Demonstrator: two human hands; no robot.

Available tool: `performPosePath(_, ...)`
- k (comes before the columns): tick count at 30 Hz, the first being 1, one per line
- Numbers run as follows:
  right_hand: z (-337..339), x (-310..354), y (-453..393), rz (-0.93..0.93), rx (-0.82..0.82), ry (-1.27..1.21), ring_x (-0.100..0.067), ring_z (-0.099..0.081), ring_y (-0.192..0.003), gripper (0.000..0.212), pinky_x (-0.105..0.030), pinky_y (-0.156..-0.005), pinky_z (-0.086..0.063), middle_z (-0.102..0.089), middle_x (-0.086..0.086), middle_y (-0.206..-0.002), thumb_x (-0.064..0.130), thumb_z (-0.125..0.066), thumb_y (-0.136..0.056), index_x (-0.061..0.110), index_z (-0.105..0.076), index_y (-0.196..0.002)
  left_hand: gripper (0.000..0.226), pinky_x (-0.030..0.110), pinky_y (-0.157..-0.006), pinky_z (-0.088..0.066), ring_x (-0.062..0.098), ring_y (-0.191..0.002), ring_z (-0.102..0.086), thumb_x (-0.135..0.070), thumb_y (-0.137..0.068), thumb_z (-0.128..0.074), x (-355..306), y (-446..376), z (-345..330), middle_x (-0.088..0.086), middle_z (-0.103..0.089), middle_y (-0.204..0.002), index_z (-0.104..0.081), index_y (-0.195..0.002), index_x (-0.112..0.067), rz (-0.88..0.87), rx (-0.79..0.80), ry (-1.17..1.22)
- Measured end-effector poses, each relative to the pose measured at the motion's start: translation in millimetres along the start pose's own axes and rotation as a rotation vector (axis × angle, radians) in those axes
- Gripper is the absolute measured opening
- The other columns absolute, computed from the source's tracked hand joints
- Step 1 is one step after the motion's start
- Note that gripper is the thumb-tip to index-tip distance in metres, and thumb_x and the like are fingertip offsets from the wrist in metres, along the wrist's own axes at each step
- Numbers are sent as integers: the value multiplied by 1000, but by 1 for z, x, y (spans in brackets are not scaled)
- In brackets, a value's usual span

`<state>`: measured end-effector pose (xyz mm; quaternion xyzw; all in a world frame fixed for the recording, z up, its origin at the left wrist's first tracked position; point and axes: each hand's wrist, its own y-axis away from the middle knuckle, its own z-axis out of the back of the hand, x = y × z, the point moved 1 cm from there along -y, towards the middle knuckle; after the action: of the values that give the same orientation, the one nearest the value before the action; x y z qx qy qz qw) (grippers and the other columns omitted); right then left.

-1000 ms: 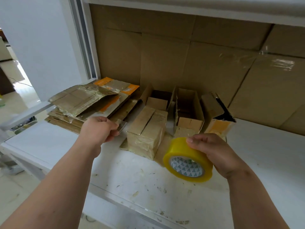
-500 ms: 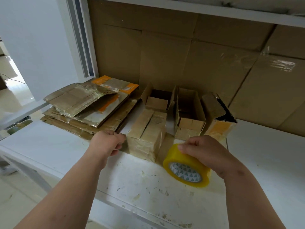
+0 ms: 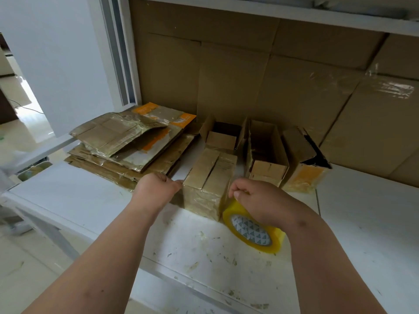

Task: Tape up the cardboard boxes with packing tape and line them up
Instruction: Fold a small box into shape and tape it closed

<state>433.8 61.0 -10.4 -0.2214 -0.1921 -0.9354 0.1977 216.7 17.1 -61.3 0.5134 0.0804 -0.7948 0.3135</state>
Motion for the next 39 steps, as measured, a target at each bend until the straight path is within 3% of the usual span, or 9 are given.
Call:
performPosePath(4,3,4,-3,-3,44,33,-12,-51,-99,28,-30,-83,-45,-55,9,-106,29,-37,-104,36,-64,-110,8,34,-72,-54,18,-73,-56,-15,-93,-64,3,2,-4,7,-64,-84,-69,-96,-9,-15,28,118)
performPosePath(6,4,5,-2,-4,62,31,-13,-52,-102,28,-31,-88,-47,-58,8,-111,33,-39,-103,34,-65,-114,13,31,-69,-53,18,-73,-57,-6,-96,-56,5,4,-7,9,-65,-86,-67,-99,-12,-37,60,201)
performPosePath(12,5,1,-1,-28,42,-7,-16,-58,-108,34,-39,-94,-51,-63,5,-119,51,-48,-96,32,-66,-119,29,41,-85,-56,25,-81,-63,-2,-98,-51,8,10,-13,11,-73,-82,-75,-86,-14,-75,142,269)
performPosePath(16,1,-2,-3,-26,-17,65,-16,-60,-101,33,-40,-89,-55,-65,6,-108,56,-47,-95,34,-66,-110,22,41,-97,-51,22,-101,-68,-15,-99,-55,14,14,-8,3,-76,-97,-76,-102,-22,-89,260,305)
performPosePath(22,-3,3,-5,-56,-105,238,-18,-59,-93,34,-30,-73,-51,-54,5,-113,58,-45,-92,37,-67,-108,17,35,-95,-53,9,-91,-71,-18,-92,-68,15,16,-9,-8,-77,-93,-75,-105,-27,-192,184,212)
performPosePath(25,-2,10,-5,-61,-123,395,-21,-56,-94,37,-34,-78,-49,-46,1,-119,52,-43,-94,32,-67,-113,22,31,-87,-54,9,-87,-69,-23,-90,-71,10,13,-11,-8,-75,-88,-72,-112,-27,-285,103,69)
performPosePath(28,-3,13,-7,-80,-150,423,-19,-58,-84,35,-37,-86,-51,-57,1,-104,47,-44,-91,29,-69,-107,32,17,-72,-49,3,-83,-66,-29,-90,-70,6,14,-13,-11,-72,-87,-65,-121,-34,-389,81,-61)
performPosePath(32,-7,13,-8,-92,-198,428,-16,-57,-74,30,-37,-86,-51,-60,2,-88,47,-46,-90,27,-68,-98,43,2,-69,-42,-7,-83,-64,-32,-90,-70,7,10,-14,-16,-72,-90,-59,-130,-44,-501,60,-166)
performPosePath(39,-10,11,-6,-99,-273,390,-14,-55,-71,20,-37,-85,-45,-59,4,-77,43,-54,-86,25,-63,-85,39,3,-70,-41,0,-83,-62,-29,-91,-69,3,10,-19,-14,-66,-94,-63,-129,-37,-597,37,-244)
